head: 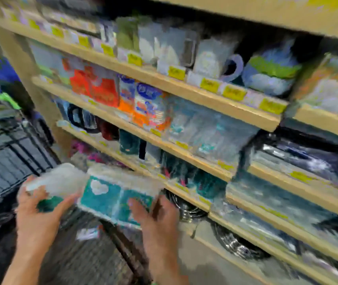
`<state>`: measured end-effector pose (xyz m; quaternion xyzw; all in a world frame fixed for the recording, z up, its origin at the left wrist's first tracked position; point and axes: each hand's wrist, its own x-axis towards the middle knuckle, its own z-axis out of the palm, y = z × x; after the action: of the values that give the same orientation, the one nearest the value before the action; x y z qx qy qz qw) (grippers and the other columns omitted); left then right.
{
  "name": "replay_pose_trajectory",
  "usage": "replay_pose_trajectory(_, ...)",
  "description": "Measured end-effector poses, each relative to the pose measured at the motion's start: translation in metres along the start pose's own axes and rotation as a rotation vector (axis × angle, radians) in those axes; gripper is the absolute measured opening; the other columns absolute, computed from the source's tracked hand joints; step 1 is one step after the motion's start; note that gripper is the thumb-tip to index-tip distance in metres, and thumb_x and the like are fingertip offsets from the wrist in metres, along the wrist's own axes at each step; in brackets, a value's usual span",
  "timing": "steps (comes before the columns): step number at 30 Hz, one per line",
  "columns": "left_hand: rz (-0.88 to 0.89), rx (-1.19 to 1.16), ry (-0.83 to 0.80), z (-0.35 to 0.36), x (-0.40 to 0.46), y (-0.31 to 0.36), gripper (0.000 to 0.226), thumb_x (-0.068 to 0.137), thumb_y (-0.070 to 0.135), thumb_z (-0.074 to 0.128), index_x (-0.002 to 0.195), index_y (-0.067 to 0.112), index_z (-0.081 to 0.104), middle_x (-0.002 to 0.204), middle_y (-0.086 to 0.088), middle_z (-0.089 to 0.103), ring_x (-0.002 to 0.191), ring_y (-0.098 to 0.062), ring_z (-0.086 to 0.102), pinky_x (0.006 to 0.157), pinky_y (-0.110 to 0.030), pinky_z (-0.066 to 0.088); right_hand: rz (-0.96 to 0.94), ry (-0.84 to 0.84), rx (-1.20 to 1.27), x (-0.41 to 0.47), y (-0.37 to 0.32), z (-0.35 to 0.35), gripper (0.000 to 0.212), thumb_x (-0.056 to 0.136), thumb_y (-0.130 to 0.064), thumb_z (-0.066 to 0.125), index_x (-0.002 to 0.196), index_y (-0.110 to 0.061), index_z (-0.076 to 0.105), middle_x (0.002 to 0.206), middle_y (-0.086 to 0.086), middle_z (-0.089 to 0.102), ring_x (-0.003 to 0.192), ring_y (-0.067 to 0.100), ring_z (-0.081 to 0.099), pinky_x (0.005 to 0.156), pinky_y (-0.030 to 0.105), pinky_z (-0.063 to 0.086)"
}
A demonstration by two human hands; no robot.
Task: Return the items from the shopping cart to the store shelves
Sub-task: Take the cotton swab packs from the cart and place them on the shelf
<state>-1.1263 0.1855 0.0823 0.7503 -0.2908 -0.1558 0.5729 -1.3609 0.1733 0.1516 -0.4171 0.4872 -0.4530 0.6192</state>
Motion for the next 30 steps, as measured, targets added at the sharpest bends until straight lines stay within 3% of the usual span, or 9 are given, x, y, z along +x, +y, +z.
replay_pose_trajectory(2, 0.096, -0.053, -0.104, 0.018, -0.032, 0.064, 0.041, 0.068, 0.021, 0.086, 0.101, 0.007, 0.066, 0.121, -0.025, 0.057, 0.100, -0.015, 0.054, 0.084, -0.007, 0.041, 0.027, 0.068, 0.092, -0.003, -0.031, -0.040, 0.038, 0.073, -0.030, 0.087, 0.071, -0.007, 0.057, 0.069, 0.004, 0.056, 0.068, 0.011, 0.055, 0.061, 0.024, 0.045)
replay_pose_trajectory(5, 0.095, -0.132, -0.329, 0.056, -0.069, 0.124, 0.034, 0.066, 0.039, 0.089, 0.082, 0.017, 0.068, 0.099, -0.019, 0.053, 0.094, -0.018, 0.049, 0.095, -0.031, 0.043, 0.060, 0.138, 0.109, -0.012, -0.057, -0.095, 0.073, 0.040, -0.065, 0.090, 0.081, -0.018, 0.051, 0.089, 0.003, 0.053, 0.087, 0.017, 0.055, 0.077, 0.038, 0.046)
replay_pose_trajectory(7, 0.091, -0.170, -0.419, 0.078, -0.085, 0.144, 0.051, 0.049, 0.067, 0.088, 0.068, 0.026, 0.063, 0.086, -0.012, 0.047, 0.092, -0.021, 0.050, 0.097, -0.057, 0.048, 0.063, 0.110, 0.200, -0.022, -0.073, -0.127, 0.089, 0.039, -0.055, 0.093, 0.104, -0.005, 0.061, 0.113, 0.006, 0.068, 0.100, 0.020, 0.068, 0.087, 0.044, 0.057)
replay_pose_trajectory(10, 0.144, -0.175, -0.487, 0.111, -0.117, 0.190, 0.049, 0.046, 0.064, 0.081, 0.065, 0.024, 0.060, 0.077, -0.004, 0.054, 0.083, -0.020, 0.051, 0.085, -0.039, 0.049, 0.008, 0.088, 0.443, -0.041, -0.104, -0.169, 0.041, 0.074, -0.012, 0.075, 0.111, 0.002, 0.065, 0.098, 0.010, 0.078, 0.083, 0.019, 0.076, 0.067, 0.029, 0.061)
replay_pose_trajectory(13, 0.172, -0.230, -0.622, 0.139, -0.140, 0.222, 0.036, 0.049, 0.053, 0.075, 0.078, 0.032, 0.074, 0.101, -0.009, 0.066, 0.093, -0.018, 0.059, 0.085, -0.015, 0.047, -0.033, 0.150, 0.525, -0.057, -0.118, -0.198, 0.037, 0.075, -0.010, 0.066, 0.110, 0.001, 0.066, 0.103, 0.013, 0.077, 0.087, 0.020, 0.076, 0.071, 0.030, 0.062)
replay_pose_trajectory(17, 0.210, -0.275, -0.834, 0.168, -0.155, 0.250, 0.042, 0.047, 0.054, 0.086, 0.088, 0.046, 0.078, 0.123, -0.002, 0.065, 0.115, -0.021, 0.063, 0.103, -0.050, 0.049, -0.065, 0.310, 0.608, -0.065, -0.129, -0.218, 0.047, 0.075, -0.017, 0.070, 0.117, 0.000, 0.064, 0.111, 0.016, 0.075, 0.095, 0.024, 0.075, 0.072, 0.027, 0.061)
replay_pose_trajectory(20, 0.293, -0.293, -0.940, 0.196, -0.166, 0.270, 0.029, 0.058, 0.046, 0.089, 0.085, 0.047, 0.077, 0.120, 0.010, 0.060, 0.113, 0.002, 0.058, 0.108, -0.051, 0.045, -0.093, 0.424, 0.638, -0.072, -0.147, -0.230, 0.044, 0.073, -0.024, 0.069, 0.110, -0.003, 0.069, 0.099, 0.014, 0.077, 0.079, 0.024, 0.074, 0.065, 0.029, 0.060)
replay_pose_trajectory(24, 0.331, -0.309, -1.055, 0.235, -0.184, 0.294, 0.053, 0.041, 0.074, 0.083, 0.091, 0.056, 0.074, 0.126, 0.005, 0.059, 0.121, -0.024, 0.057, 0.104, -0.058, 0.046, -0.152, 0.586, 0.714, -0.084, -0.163, -0.254, 0.043, 0.073, -0.028, 0.070, 0.107, -0.002, 0.068, 0.080, 0.011, 0.076, 0.061, 0.019, 0.067, 0.055, 0.028, 0.056)
replay_pose_trajectory(30, 0.364, -0.352, -1.223, 0.277, -0.245, 0.320, 0.063, 0.035, 0.082, 0.081, 0.091, 0.054, 0.075, 0.140, 0.011, 0.052, 0.130, -0.026, 0.052, 0.106, -0.060, 0.044, -0.187, 0.764, 0.832, -0.110, -0.179, -0.313, 0.050, 0.081, -0.026, 0.072, 0.124, -0.003, 0.061, 0.095, 0.016, 0.074, 0.067, 0.022, 0.070, 0.060, 0.029, 0.060)
